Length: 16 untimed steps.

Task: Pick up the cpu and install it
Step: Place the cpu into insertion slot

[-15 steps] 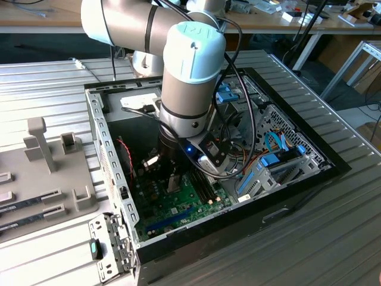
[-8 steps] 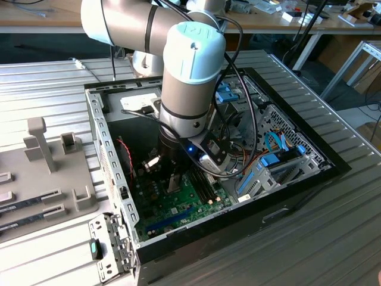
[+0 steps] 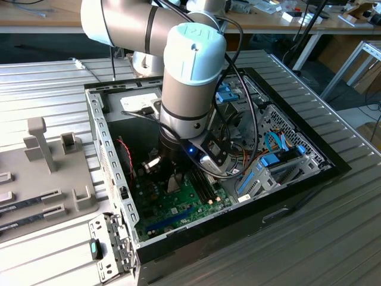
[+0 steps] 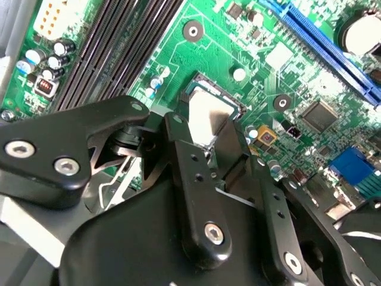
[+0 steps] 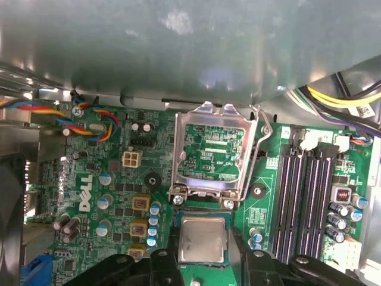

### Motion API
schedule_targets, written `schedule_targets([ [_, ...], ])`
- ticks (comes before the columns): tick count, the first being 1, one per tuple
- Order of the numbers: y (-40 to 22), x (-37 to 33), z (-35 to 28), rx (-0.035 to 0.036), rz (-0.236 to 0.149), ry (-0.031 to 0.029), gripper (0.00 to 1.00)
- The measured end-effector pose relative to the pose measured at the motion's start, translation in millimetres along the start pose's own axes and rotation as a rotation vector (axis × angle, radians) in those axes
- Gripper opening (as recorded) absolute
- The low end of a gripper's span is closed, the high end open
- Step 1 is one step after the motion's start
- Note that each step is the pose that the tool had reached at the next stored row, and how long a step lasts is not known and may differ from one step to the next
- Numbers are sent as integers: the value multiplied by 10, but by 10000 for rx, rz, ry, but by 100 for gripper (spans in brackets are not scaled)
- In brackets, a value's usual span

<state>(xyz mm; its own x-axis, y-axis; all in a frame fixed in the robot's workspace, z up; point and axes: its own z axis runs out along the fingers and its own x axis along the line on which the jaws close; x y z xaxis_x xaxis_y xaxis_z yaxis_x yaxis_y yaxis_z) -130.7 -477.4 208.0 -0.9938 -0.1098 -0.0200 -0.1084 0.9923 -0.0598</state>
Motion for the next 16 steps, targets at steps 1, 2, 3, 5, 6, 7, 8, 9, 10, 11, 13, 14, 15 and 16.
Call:
schedule_targets([
  [1, -1, 0, 10, -3, -14, -2, 45],
  [2, -2, -1, 17, -10, -25, -3, 45],
  [3, -1, 0, 26, -64, -25, -8, 45],
  [5, 0, 0, 37, -92, -23, -12, 45],
  [6, -1, 0, 38, -92, -23, -11, 45],
  [7, -1, 0, 39, -92, -24, -11, 45],
  [8, -1, 0, 39, -92, -25, -10, 45],
  [9, -1, 0, 39, -93, -25, -11, 45],
  [10, -1, 0, 39, -93, -25, -11, 45],
  [11, 0, -1, 41, -93, -25, -12, 45],
  [13, 0, 0, 50, -93, -25, -11, 45],
  [14, 0, 0, 50, -92, -25, -10, 45],
  [15, 0, 0, 52, -92, -26, -10, 45],
  [16, 0, 0, 52, -93, -25, -11, 45],
])
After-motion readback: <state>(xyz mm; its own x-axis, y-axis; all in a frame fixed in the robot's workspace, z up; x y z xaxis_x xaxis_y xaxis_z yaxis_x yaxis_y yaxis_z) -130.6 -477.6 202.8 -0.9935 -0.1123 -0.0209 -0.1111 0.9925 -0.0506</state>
